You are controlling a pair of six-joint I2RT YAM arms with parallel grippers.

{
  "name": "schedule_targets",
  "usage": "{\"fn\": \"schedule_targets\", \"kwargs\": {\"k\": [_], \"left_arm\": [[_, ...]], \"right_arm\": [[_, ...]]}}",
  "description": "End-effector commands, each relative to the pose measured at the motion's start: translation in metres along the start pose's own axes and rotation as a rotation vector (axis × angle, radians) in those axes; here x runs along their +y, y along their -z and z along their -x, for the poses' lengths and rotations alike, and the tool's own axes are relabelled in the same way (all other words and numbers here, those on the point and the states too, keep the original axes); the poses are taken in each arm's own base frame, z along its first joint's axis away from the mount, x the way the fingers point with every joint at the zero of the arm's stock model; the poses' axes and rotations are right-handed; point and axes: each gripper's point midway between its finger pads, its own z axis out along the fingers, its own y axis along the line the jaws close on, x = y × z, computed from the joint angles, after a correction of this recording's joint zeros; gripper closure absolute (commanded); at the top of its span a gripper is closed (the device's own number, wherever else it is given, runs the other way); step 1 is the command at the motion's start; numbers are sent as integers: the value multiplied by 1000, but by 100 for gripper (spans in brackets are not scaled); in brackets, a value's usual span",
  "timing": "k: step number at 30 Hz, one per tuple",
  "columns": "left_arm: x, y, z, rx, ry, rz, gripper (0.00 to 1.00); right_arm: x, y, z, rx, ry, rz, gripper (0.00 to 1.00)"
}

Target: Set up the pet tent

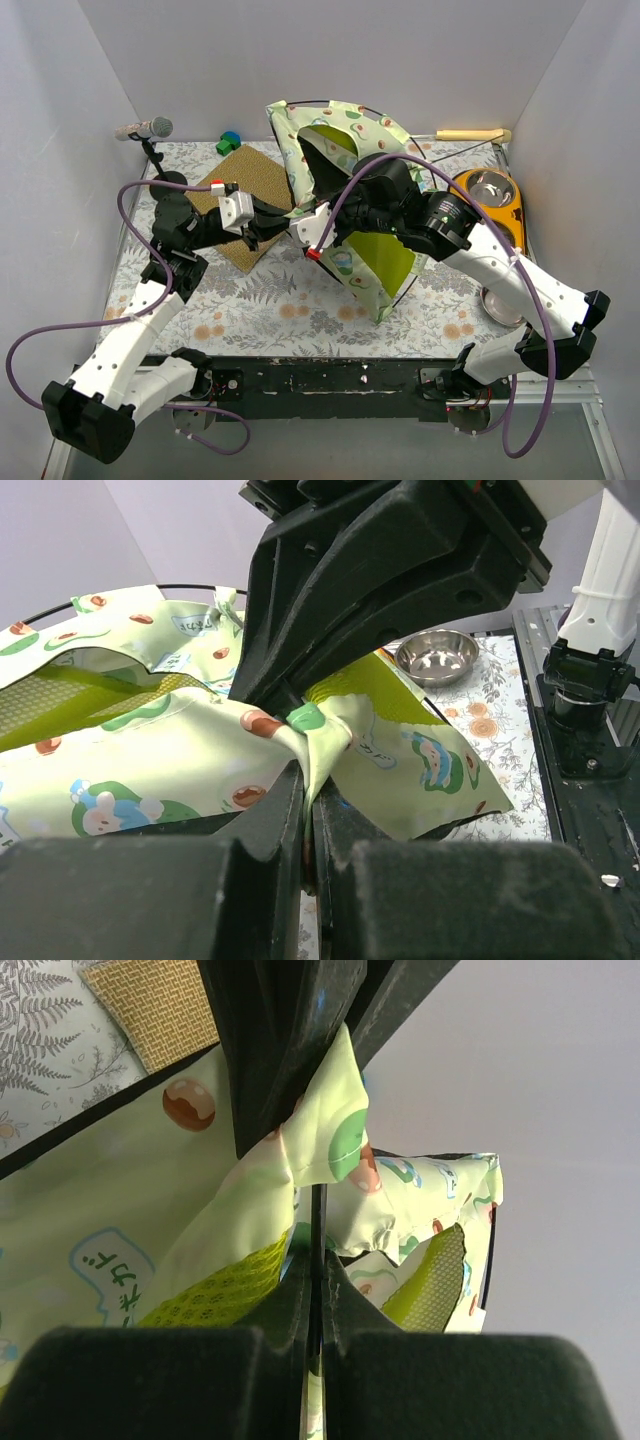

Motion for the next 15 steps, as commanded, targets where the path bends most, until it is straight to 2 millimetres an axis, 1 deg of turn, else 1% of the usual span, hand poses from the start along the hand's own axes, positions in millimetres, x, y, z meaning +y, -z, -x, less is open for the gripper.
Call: {"fn": "schedule_targets", "kwargs": {"k": [1,15], "left_arm": [[1,-1,26,-44,-55,-13,100],[3,-5,21,-29,-24,-20,100]], "right_arm": [[-25,14,14,-26,93,-63,99],[-34,2,26,-53,90,-89,99]]}}
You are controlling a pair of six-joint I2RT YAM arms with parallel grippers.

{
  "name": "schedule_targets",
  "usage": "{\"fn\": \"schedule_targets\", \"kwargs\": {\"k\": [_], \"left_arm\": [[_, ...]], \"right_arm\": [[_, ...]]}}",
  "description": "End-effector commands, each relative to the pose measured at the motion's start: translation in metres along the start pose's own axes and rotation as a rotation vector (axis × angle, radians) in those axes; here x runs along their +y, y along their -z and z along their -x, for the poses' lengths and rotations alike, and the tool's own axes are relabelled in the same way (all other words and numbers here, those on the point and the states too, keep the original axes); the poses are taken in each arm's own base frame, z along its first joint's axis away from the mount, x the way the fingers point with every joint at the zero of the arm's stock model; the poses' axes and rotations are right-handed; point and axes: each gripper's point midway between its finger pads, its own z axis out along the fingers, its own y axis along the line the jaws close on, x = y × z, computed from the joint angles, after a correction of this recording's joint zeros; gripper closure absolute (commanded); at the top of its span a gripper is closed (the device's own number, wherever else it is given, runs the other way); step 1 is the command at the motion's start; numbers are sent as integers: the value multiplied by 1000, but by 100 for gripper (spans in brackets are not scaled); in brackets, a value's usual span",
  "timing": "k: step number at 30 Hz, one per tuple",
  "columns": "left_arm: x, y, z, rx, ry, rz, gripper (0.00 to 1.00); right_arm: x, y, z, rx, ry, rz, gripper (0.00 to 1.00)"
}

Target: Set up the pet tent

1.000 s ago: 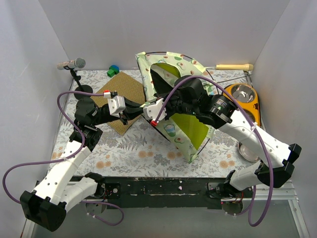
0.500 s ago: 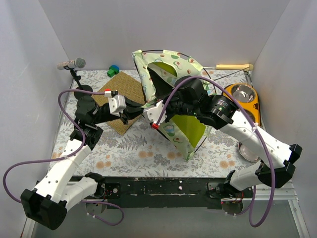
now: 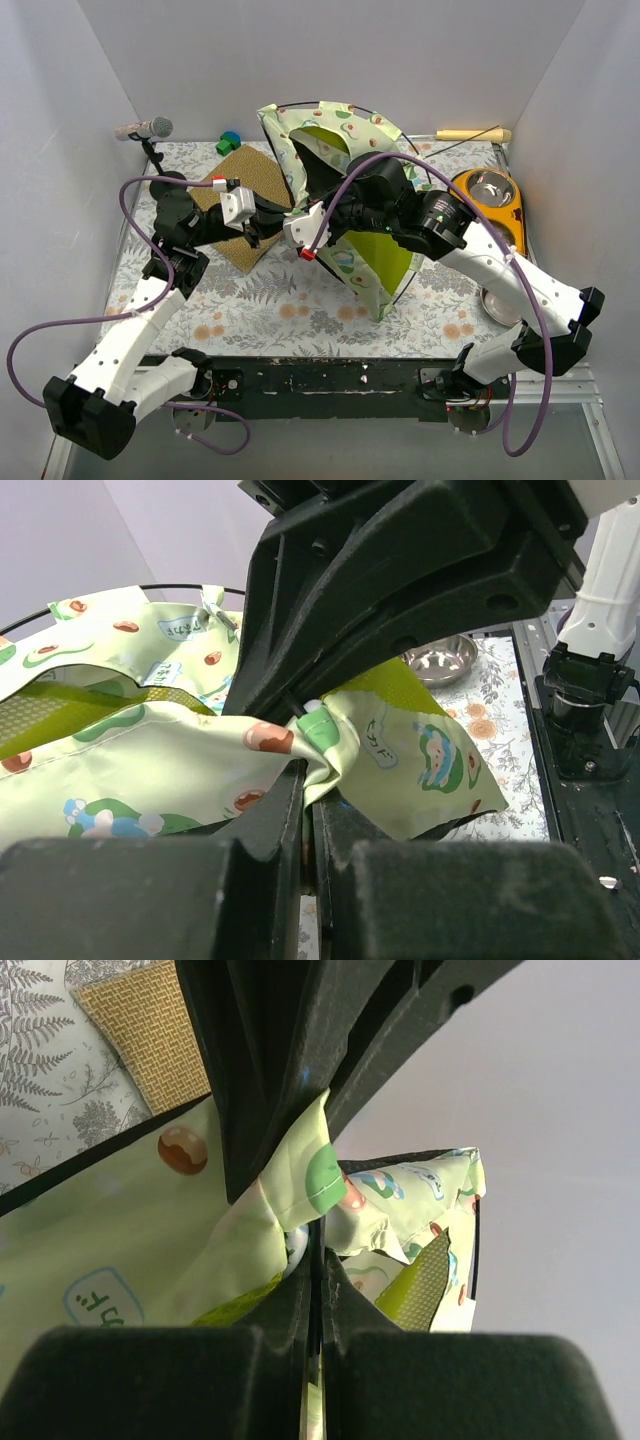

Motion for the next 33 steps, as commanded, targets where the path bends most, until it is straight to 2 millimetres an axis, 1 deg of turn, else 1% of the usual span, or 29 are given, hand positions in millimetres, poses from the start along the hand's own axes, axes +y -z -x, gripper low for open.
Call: {"fn": "schedule_targets", "kwargs": {"k": [1,9,10,12,13,16,19,20,21,23,27,30,33], "left_arm": [[0,-2,21,-32,-39,-13,100],[-1,-3,19,-30,-32,-19,100],[-1,-3,19,-30,-30,-19,100],[-3,-2,22,-32,-31,-21,99],[-4,-1,21,-27,-27,-18,95],[-7,2,17,-2,-2,-14,87],[-8,4,13,21,19,-7,79],[-7,4,13,25,24,-2,75],[-6,4,14,26,27,6,68],[-5,4,15,27,36,12,64],[-7,4,23,10,63,11,65],[-15,5,29,-8,61,-21,70],[-22,6,30,-13,71,-51,69]], "right_arm": [[-29,5,14,-29,74,-81,99],[-32,-3,17,-28,60,-94,99],[-33,-3,11,3,56,-101,99],[-32,-3,6,28,59,-106,99],[-31,-2,5,34,60,-107,99],[-25,-1,1,48,64,-100,99],[-22,-1,-1,53,69,-100,99],[-22,0,0,48,69,-102,99],[-22,0,-1,49,70,-97,99],[-21,0,0,43,71,-97,99],[-19,0,1,36,80,-88,99],[-17,1,1,37,87,-87,99],[-15,2,0,37,93,-83,99]]}}
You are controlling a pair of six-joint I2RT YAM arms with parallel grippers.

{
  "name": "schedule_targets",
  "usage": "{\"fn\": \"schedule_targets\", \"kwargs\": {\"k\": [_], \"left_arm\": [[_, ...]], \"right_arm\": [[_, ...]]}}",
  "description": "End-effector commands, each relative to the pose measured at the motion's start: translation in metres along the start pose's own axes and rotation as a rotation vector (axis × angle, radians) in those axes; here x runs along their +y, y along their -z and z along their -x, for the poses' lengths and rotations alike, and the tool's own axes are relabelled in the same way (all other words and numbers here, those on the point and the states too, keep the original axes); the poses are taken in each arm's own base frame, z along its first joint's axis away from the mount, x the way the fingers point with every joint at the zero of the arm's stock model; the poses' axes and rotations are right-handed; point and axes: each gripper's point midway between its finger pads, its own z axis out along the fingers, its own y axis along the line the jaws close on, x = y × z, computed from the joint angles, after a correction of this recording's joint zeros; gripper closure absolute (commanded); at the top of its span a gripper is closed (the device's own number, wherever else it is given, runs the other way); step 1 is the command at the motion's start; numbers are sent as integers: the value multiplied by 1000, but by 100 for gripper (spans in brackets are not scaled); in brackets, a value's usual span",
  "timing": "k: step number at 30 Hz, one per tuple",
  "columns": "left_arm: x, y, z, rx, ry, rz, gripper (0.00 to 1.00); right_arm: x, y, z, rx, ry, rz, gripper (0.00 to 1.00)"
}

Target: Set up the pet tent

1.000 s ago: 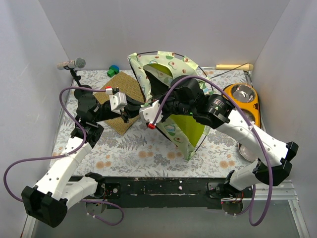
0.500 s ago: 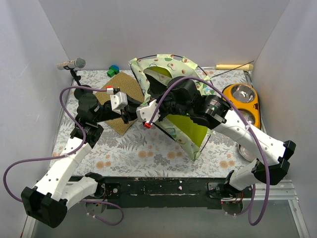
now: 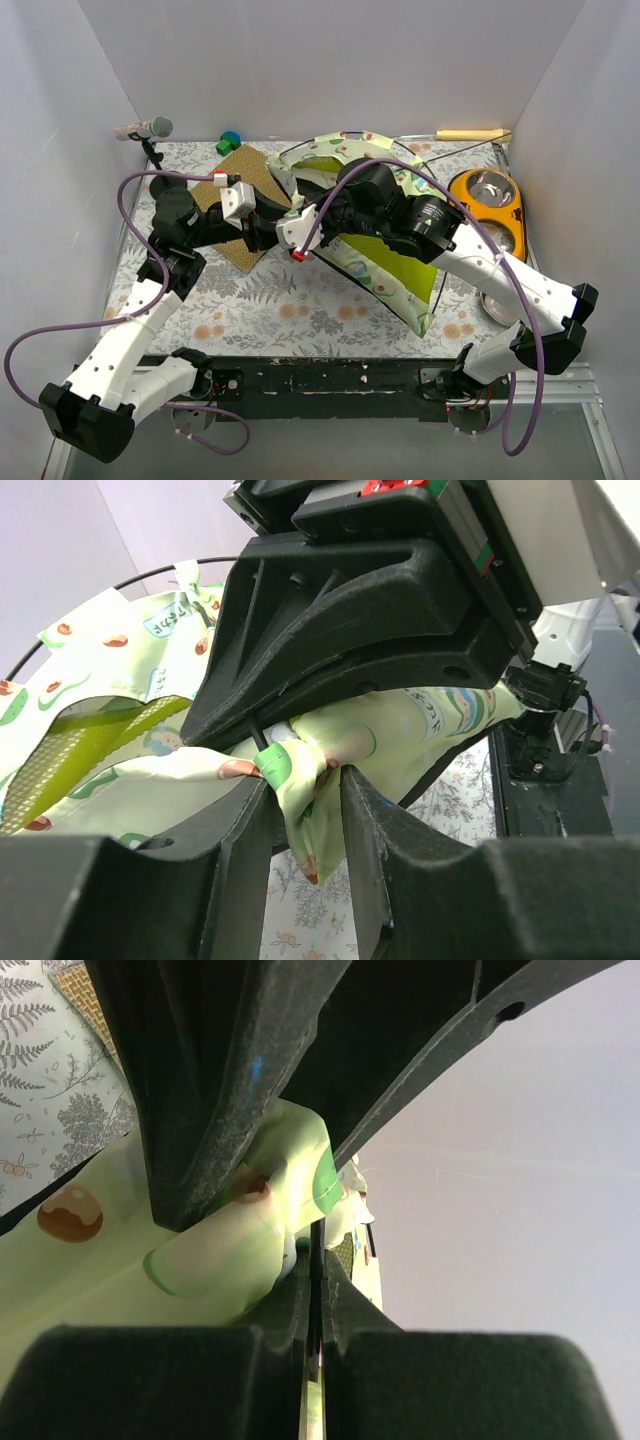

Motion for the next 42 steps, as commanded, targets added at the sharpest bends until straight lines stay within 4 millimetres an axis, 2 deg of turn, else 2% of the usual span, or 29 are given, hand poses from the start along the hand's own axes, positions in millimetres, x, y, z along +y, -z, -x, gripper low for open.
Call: {"fn": "schedule_targets", "kwargs": {"k": [1,7,15,22,28,37,42], "left_arm": [[-19,6,32,-57,-46,-51,69],[-16,7,34,-52,25,-14,70],[-25,10,47,-84,98,-21,70],[-27,10,50,-93,149,-19,71],[-25,6,55,-107,210,-24,69],[-32,8,62,-105,271,-50,66],[-23,7,62,-99,383,-12,67]], "right_arm": [[-18,16,5,-11,91,-71,99],[-18,19,6,-19,93,-71,99],[-14,22,4,-15,102,-68,99],[-13,24,5,-20,104,-70,99],[-10,25,3,-14,115,-62,99],[-7,25,2,-16,121,-61,99],[-9,28,3,-20,121,-73,99]]}}
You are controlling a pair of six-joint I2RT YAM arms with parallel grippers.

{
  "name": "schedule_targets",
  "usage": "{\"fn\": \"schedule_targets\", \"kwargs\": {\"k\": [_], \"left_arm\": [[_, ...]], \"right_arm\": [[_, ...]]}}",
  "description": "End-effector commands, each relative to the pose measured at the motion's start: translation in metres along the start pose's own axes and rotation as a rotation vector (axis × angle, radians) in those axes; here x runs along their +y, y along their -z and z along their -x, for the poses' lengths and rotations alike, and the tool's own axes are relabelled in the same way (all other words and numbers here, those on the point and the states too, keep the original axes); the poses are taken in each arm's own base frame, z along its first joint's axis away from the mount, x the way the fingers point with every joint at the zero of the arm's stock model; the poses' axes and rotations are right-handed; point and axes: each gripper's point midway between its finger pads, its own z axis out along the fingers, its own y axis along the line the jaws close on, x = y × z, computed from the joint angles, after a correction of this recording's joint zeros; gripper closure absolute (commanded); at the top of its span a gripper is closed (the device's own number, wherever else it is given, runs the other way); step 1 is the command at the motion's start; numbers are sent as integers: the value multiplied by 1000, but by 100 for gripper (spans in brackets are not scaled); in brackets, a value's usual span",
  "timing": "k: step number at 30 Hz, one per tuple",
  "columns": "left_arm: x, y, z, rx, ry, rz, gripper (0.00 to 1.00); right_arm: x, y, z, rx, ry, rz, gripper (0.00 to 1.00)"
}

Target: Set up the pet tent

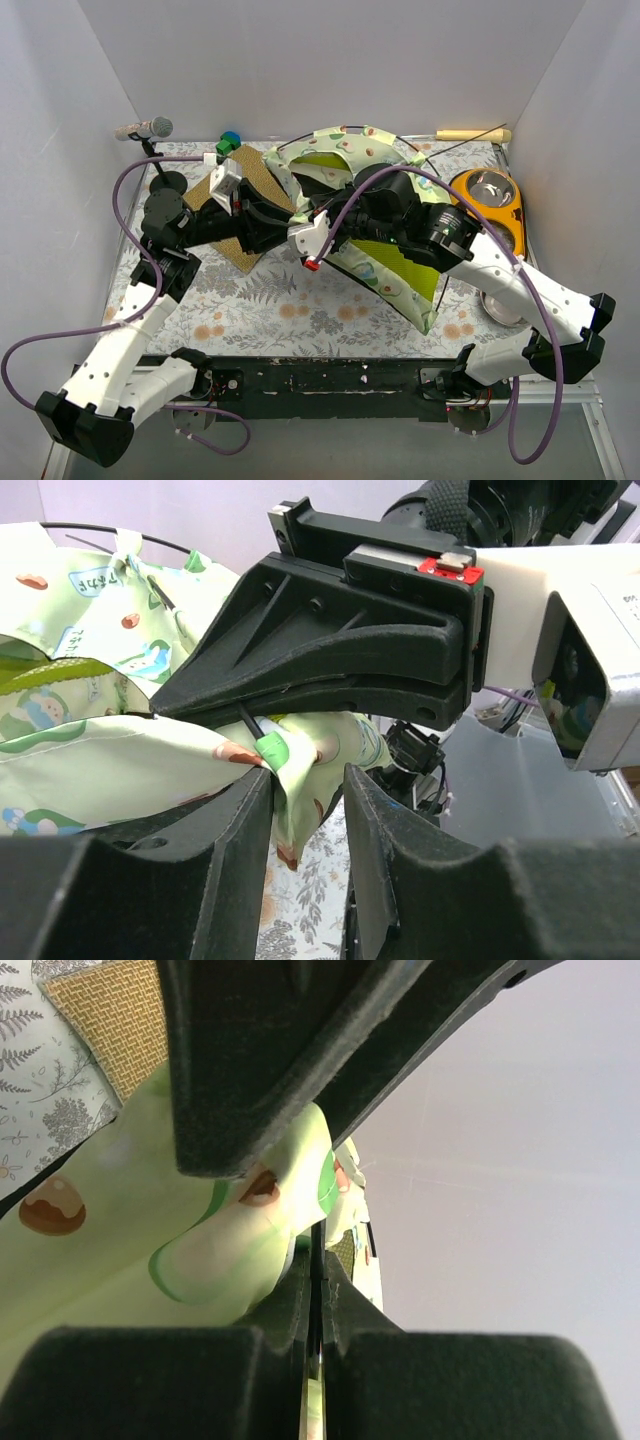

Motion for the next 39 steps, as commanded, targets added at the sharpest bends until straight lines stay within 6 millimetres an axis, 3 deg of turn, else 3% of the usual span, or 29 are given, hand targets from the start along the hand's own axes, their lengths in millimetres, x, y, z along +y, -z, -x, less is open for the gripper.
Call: {"fn": "schedule_targets", "kwargs": {"k": [1,8,12,19,25,39], "left_arm": [[-13,1,29,-39,25,-21,67],[-9,-4,37,5,137,-13,62],[-16,-3,40,41,199,-64,58],[0,16,59,7,339,-53,61],[-5,22,62,42,341,-103,64],[9,16,34,104,422,-74,67]], "right_arm": [[-6,8,-2,10,77,-21,99],[-5,12,-2,10,79,-27,99],[-4,11,-4,19,77,-25,99],[-3,12,-6,24,74,-28,99],[-6,12,-7,27,59,-40,99],[-5,8,-4,9,60,-30,99]]}}
